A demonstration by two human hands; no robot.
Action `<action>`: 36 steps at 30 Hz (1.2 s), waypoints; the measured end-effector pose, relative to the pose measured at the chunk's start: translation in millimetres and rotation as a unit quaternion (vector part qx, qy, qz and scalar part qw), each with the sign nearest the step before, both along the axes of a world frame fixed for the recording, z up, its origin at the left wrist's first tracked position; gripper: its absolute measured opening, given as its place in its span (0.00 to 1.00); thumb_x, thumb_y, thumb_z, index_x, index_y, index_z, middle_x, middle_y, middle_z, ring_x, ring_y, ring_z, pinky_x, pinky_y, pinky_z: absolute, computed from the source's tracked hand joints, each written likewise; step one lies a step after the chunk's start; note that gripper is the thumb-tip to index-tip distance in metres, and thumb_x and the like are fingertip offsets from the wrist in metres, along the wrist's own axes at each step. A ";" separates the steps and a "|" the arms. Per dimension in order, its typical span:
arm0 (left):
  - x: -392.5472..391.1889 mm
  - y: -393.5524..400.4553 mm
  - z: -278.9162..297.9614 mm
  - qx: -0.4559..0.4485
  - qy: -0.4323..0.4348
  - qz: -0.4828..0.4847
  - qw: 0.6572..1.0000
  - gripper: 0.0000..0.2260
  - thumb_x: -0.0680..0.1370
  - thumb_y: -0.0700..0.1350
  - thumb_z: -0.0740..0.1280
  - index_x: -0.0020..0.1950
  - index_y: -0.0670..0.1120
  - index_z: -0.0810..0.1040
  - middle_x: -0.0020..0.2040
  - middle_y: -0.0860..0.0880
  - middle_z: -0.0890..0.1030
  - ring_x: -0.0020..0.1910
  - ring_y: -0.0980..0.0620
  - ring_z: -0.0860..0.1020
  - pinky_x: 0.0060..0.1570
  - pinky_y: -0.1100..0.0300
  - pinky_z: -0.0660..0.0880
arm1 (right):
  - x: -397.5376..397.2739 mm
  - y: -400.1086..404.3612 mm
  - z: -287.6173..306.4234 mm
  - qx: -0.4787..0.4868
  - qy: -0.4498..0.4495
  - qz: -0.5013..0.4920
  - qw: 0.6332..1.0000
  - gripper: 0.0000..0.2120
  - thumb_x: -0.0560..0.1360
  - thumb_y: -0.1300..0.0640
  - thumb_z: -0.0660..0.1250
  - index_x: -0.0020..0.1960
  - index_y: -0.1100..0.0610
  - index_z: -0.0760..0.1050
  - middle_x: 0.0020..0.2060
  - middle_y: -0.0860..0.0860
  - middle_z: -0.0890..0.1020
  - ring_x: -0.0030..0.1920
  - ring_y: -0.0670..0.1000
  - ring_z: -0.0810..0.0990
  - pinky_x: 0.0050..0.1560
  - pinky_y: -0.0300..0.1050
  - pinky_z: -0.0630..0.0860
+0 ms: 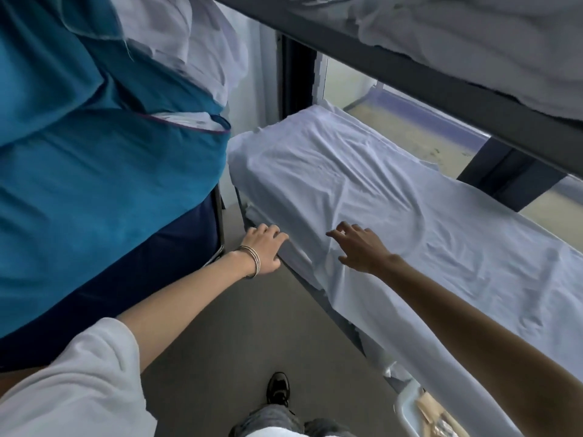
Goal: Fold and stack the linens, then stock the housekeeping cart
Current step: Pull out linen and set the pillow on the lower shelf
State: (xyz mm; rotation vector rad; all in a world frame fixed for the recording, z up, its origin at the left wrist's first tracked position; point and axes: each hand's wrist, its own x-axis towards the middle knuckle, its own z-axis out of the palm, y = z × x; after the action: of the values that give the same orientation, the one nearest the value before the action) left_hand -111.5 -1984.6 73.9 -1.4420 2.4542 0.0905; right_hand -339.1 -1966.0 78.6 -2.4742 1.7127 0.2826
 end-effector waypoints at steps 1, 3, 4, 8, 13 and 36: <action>5.6 -10.0 -0.3 -0.002 -0.002 -0.003 1.000 0.26 0.77 0.51 0.62 0.74 0.49 0.60 0.71 0.45 0.64 0.67 0.44 0.65 0.66 0.50 0.64 | 7.8 -11.3 1.6 -0.002 0.001 0.001 1.000 0.29 0.76 0.53 0.66 0.74 0.51 0.59 0.68 0.55 0.66 0.63 0.56 0.71 0.58 0.50 0.71; 15.1 -28.8 -3.2 -0.005 -0.006 -0.007 1.000 0.27 0.77 0.51 0.62 0.74 0.48 0.59 0.71 0.45 0.64 0.68 0.44 0.65 0.66 0.50 0.64 | 22.5 -33.1 3.2 -0.003 0.004 0.005 1.000 0.29 0.76 0.54 0.66 0.74 0.52 0.59 0.68 0.55 0.66 0.63 0.56 0.71 0.58 0.49 0.71; 19.0 -37.1 -5.5 -0.006 -0.008 -0.008 1.000 0.27 0.77 0.51 0.62 0.74 0.48 0.59 0.71 0.45 0.63 0.68 0.44 0.65 0.66 0.50 0.64 | 29.4 -43.0 3.1 -0.003 0.006 0.009 1.000 0.29 0.76 0.54 0.66 0.74 0.52 0.59 0.68 0.55 0.67 0.63 0.56 0.71 0.58 0.49 0.71; 29.0 -70.3 -16.5 -0.010 -0.010 -0.007 1.000 0.27 0.77 0.51 0.62 0.74 0.48 0.59 0.71 0.45 0.63 0.68 0.43 0.64 0.66 0.50 0.64 | 52.6 -85.4 3.5 -0.006 0.023 0.042 0.999 0.29 0.76 0.54 0.65 0.74 0.52 0.59 0.68 0.55 0.66 0.63 0.56 0.71 0.57 0.49 0.72; 31.2 -114.2 -28.3 -0.010 -0.018 0.013 1.000 0.26 0.77 0.51 0.62 0.73 0.47 0.60 0.71 0.44 0.64 0.67 0.42 0.65 0.65 0.50 0.65 | 63.0 -148.5 4.4 -0.011 0.051 0.064 0.997 0.29 0.77 0.55 0.64 0.74 0.52 0.58 0.69 0.54 0.65 0.63 0.56 0.70 0.57 0.49 0.71; 22.4 -377.5 -172.0 -0.115 0.127 0.261 0.950 0.21 0.81 0.53 0.55 0.70 0.44 0.62 0.70 0.41 0.64 0.67 0.42 0.65 0.63 0.49 0.64 | 78.1 -385.5 -114.2 -0.068 0.081 0.061 0.993 0.25 0.76 0.54 0.65 0.70 0.54 0.64 0.65 0.52 0.68 0.61 0.56 0.71 0.55 0.51 0.70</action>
State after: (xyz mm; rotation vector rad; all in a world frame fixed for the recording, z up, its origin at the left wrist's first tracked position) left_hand -89.1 -2362.2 -98.1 -2.2856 2.2548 0.1090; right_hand -261.0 -2351.6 -35.6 -2.7296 1.6937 0.4009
